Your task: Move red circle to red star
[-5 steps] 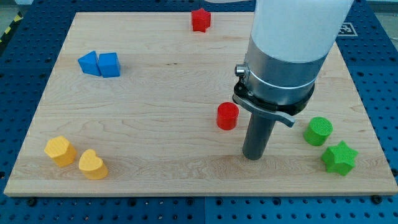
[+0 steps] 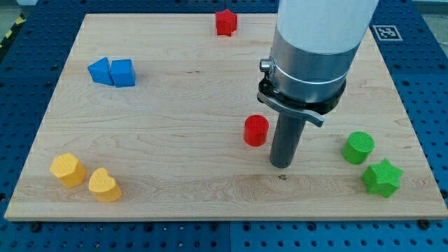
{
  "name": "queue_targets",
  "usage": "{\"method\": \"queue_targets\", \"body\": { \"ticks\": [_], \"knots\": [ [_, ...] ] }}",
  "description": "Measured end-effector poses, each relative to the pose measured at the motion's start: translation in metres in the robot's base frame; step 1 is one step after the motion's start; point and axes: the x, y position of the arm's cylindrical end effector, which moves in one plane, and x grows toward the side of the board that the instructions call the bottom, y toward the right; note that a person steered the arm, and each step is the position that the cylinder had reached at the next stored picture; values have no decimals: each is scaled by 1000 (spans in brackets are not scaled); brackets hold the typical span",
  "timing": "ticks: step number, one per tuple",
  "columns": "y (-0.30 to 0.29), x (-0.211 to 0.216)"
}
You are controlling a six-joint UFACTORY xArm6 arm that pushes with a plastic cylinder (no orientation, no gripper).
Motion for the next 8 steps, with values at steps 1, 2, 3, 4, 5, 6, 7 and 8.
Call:
{"method": "queue_targets", "body": {
  "ticks": [1,2,3,4,5,6,7,8],
  "knots": [
    [-6,0],
    [-6,0],
    [-18,0],
    [-32,3],
    [-32,3],
    [-32,-6],
    [-32,-20],
    [-32,-36]
  ]
}}
